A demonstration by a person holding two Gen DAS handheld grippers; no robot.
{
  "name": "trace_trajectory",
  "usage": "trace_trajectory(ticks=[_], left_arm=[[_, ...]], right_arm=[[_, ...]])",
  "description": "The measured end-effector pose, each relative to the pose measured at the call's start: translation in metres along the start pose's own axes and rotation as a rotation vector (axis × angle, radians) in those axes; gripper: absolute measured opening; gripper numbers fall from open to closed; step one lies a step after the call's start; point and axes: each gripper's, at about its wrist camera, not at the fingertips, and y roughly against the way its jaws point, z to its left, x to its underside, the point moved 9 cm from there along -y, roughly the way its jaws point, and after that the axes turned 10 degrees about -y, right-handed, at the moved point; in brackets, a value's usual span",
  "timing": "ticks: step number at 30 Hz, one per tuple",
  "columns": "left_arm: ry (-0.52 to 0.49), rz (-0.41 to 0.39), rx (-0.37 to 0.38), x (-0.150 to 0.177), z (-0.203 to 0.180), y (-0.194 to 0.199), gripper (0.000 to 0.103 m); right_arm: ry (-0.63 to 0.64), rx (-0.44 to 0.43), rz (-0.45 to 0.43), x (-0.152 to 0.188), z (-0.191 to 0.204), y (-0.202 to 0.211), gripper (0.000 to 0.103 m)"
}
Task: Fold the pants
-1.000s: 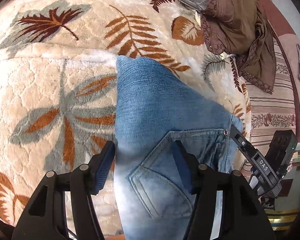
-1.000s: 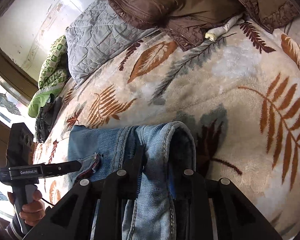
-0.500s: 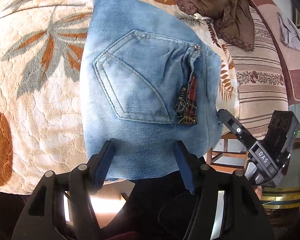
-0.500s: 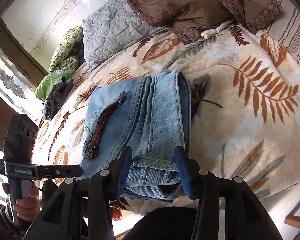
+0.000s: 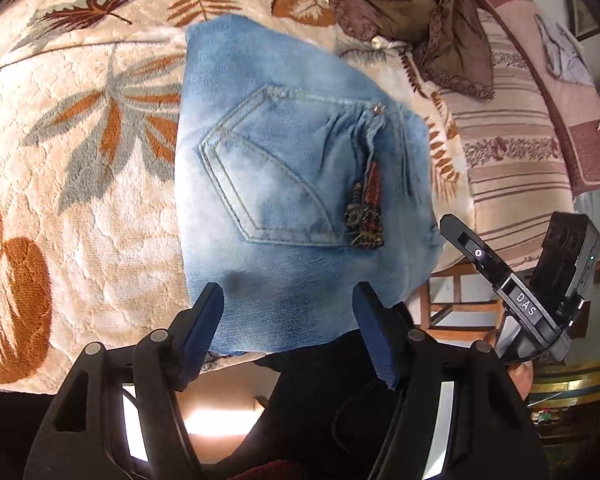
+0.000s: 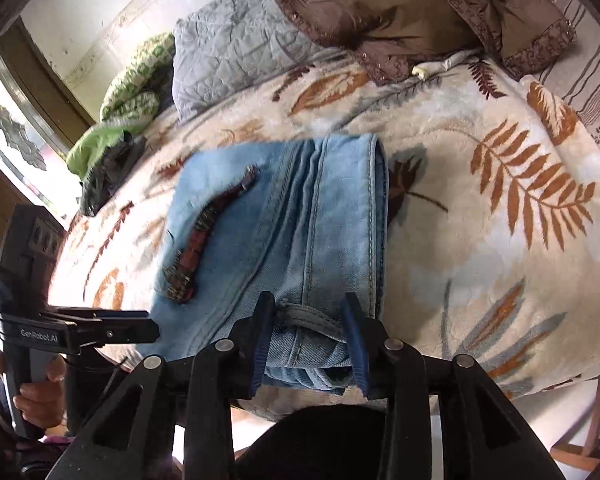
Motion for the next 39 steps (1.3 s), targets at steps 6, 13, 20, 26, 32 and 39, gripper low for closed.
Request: trace_trajectory(ticks=[6,13,20,26,32,39], left_arm=[[0.016,-0.082,-0.07,-0.027,0.006,0.007,0.066],[0.008,-0.025,-0.143,-0.025,0.018,-0.033,0.07],[0.11,-0.108,-0.066,-0.058,0.047,0.005,0.073],[0.256,0.009,0.095,-0.065,0.065,-0.036,0.074],[0.17,-0.026,0.136,-0.067,0.034,-0.029,0.075],[0.232,0.01,0.062,-0.065,0.056,-0.043,0.053]], right_arm=[[0.033,-0.155,-0.126,-0.026,0.037,0.022,0.038],[-0.036,-0.025,-0.019,-0.002,-0.01,-0.055,0.036],[-0.252,-0.221,-0.056,-0.049,-0.026,-0.019,0.076],[-0.301,-0.19,0.052,-0.066,-0.04,-0.07,0.076],[-0.196,-0.276,0.105,-0.066,-0.015,-0.079,0.031],[-0.193,-0.216,0.143,-0.059,-0.043,-0.101,0.032]])
